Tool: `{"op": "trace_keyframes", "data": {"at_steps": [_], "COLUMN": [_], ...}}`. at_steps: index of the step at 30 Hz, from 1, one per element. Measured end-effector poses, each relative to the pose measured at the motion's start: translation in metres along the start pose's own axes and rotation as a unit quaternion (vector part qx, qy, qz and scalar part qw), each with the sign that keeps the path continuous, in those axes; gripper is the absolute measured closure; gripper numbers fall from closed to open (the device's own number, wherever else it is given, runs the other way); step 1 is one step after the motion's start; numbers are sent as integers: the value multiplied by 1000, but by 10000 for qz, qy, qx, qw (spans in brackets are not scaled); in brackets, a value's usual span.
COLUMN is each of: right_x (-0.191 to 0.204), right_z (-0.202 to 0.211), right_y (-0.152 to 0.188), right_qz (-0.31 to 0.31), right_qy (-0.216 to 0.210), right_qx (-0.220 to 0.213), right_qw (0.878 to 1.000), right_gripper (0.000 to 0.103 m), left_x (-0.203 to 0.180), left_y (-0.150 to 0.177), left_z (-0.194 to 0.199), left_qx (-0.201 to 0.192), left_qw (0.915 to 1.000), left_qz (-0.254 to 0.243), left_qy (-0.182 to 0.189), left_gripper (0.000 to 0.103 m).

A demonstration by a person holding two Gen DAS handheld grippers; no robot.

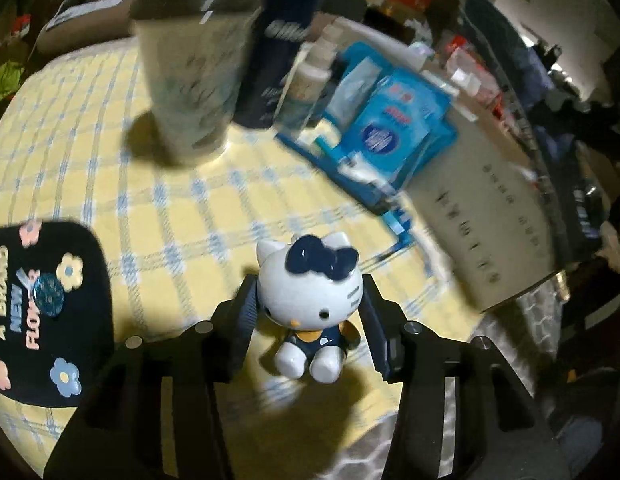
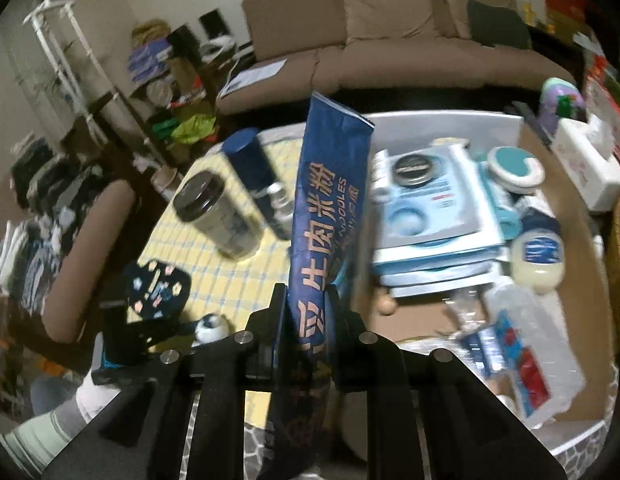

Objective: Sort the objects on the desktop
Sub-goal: 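Carry the figure and noodles bag into the box and open both grippers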

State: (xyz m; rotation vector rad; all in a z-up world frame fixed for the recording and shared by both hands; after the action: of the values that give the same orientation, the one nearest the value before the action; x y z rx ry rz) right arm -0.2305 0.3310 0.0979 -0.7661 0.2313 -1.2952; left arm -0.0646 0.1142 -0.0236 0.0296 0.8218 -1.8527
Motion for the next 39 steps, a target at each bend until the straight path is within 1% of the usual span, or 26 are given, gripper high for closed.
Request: {"op": "trace_keyframes", "data": {"at_steps": [5,13,18,20,23,25,27,30,32,34,36,39], "right_x": [-27,-54,-81,-100,-131,-146,-158,-168,-172,-174,-173,-168], "right_z": [21,41,70,86,106,111,111,101,91,84,79,73], "right_y": [-2,4,6,6,11,15,20,29,35,38,41,42], "right_qz": [-66,-190,-365,-460,-473,-554,-681,-748,-813,-855,-887,-820], "right_qy": [451,601,695,845,1379,1577,1553,1571,1563,1492,1435,1418], "right_qx": [-160,-328,-564,-693,-745,-723,-693,-492,-336,-268,-206,-123], "right_qw": [9988,9975,9953,9930,9865,9833,9831,9835,9838,9847,9855,9864], "right_gripper": [86,87,90,90,90,90,90,90,89,89,88,88], "left_x": [-46,-151,-207,-225,-250,-258,-265,-270,-274,-277,-286,-301], "left_y": [-28,-78,-102,-108,-115,-115,-114,-107,-105,-104,-102,-92], "left_z": [14,37,28,20,-1,-15,-33,-58,-67,-75,-81,-89], "left_qx": [-214,-497,-487,-446,-304,-218,-99,109,189,237,325,533], "left_qw": [9990,9920,9879,9870,9861,9863,9874,9894,9893,9891,9881,9854], "left_qz": [-222,-656,-812,-820,-726,-698,-704,-716,-747,-785,-892,-1214], "left_qy": [324,958,1224,1308,1463,1480,1411,1262,1238,1223,1208,1066], "left_gripper": [57,57,57,57,57,57,57,57,57,57,57,57]}}
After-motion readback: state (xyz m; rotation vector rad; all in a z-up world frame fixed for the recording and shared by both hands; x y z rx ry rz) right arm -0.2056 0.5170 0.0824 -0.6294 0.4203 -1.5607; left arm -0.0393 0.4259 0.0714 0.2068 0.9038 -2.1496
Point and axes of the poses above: each gripper's, at about its wrist camera, not at the fingertips, and z roughly against the way its jaws point, x to its left, y to its underside, the point moved 8 cm from there along -z, roughly the way its jaws point, and after that the axes turned 3 degrees about z, right-handed, at the moved point
